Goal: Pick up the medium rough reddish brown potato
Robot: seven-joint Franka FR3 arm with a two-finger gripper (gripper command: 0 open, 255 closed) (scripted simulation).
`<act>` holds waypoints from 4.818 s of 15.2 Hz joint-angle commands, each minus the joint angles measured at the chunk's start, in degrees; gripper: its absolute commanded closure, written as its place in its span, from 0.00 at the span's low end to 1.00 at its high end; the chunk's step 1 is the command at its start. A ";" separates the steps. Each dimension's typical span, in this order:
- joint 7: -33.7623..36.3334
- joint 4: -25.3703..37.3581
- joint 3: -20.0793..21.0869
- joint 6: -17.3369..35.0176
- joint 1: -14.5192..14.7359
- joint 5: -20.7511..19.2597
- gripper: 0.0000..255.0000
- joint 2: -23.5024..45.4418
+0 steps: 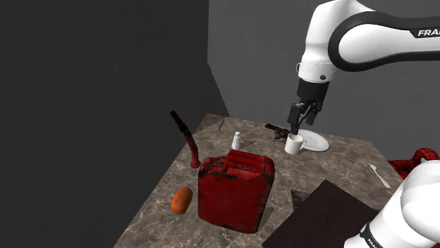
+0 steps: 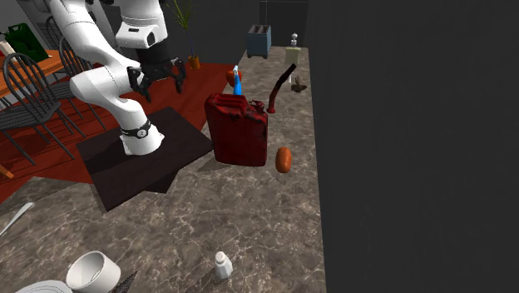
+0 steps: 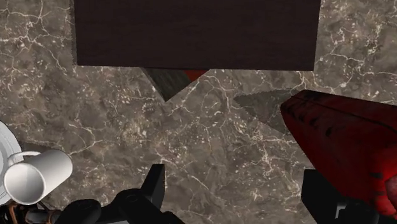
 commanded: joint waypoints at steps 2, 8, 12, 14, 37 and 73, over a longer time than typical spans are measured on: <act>5.62 0.15 3.17 2.61 0.34 2.85 0.00 4.09; 15.79 2.29 8.81 8.99 0.48 6.92 0.00 14.73; 22.51 5.13 12.09 13.29 0.49 8.34 0.00 23.01; 25.89 6.96 13.48 15.37 0.56 8.58 0.00 27.45; 57.51 48.51 13.07 25.92 12.15 3.89 0.00 82.25; 58.92 50.35 13.57 22.17 11.97 4.53 1.00 80.08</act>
